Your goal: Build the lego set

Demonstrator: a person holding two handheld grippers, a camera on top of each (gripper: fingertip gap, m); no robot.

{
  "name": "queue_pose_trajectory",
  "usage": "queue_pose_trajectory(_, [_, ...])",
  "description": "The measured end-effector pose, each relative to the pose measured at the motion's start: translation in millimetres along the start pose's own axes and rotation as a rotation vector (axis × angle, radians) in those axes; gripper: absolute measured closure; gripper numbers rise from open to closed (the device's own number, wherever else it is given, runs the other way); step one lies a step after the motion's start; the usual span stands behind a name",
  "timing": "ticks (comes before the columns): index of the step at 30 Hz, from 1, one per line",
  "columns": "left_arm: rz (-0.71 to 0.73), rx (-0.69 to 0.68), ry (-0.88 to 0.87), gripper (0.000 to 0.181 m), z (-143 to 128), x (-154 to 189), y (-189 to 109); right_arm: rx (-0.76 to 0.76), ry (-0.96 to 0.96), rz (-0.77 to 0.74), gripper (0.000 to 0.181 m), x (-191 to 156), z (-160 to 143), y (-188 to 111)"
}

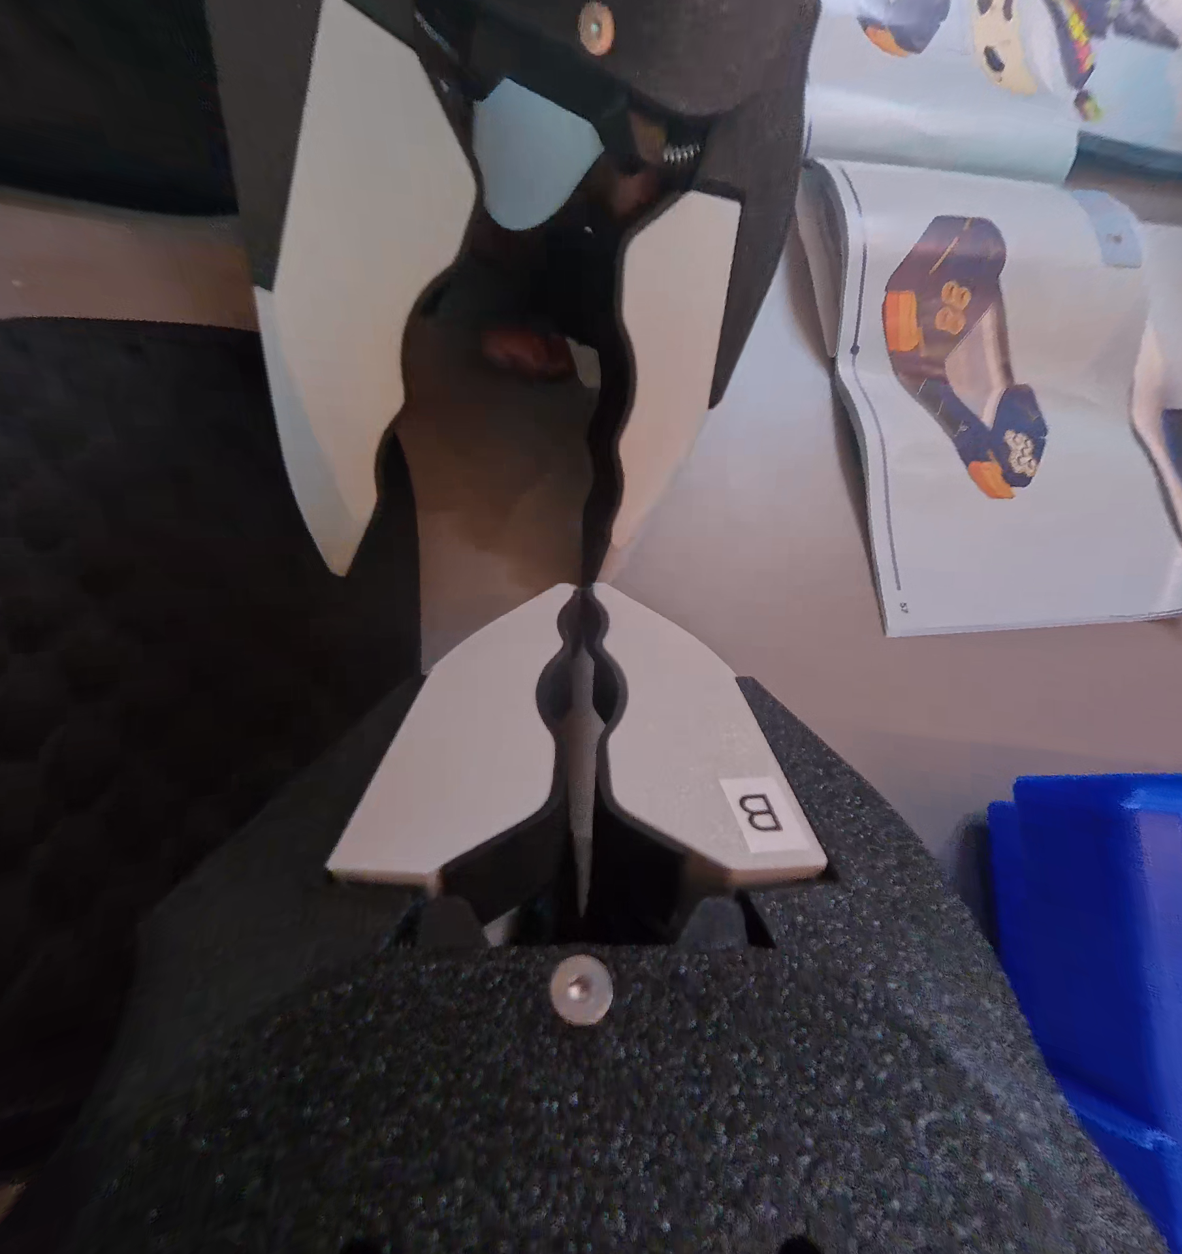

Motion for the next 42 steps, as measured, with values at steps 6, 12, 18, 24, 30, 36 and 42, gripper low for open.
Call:
queue_pose_trajectory(6, [-0.006, 0.005, -0.016, 0.122, 0.7, 0.4, 0.6, 0.077, 0.004, -0.077, 0.181, -1.8, 0.4, 1.0])
queue_pose_trajectory(12, [-0.016, 0.005, -0.023, 0.123, 0.9, 0.6, -0.3, 0.192, 0.114, -0.082, 0.181, 6.6, 9.9, -12.9])
queue_pose_trajectory(18, [-0.017, 0.003, -0.020, 0.123, 1.0, 0.1, -0.8, 0.183, 0.149, -0.079, 0.181, 3.0, 1.5, -24.2])
queue_pose_trajectory(24, [-0.019, 0.002, -0.017, 0.122, 1.2, -0.3, -0.5, 0.125, 0.134, -0.045, 0.181, -1.6, -1.8, -14.1])
queue_pose_trajectory(30, [-0.024, 0.001, -0.016, 0.123, 1.4, -0.5, -0.2, 0.089, 0.108, -0.055, 0.181, -1.8, -5.4, -10.5])
queue_pose_trajectory(36, [-0.018, 0.000, -0.009, 0.123, 1.2, -1.0, -0.2, 0.074, 0.011, -0.084, 0.181, -4.9, -4.3, -8.2])
queue_pose_trajectory(42, [-0.014, -0.001, -0.004, 0.123, 0.8, -1.3, -0.2, 0.079, 0.109, -0.040, 0.180, -4.1, -4.3, -6.9])
Point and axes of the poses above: each gripper's, where its closed fingertips meet, y out along the fingers, z out of its top, x = y × z across the jaws, the point moved 1 cm from there along -y, back along the fingers, and after that the axes turned 14 degrees about x, right-handed, at the moved point
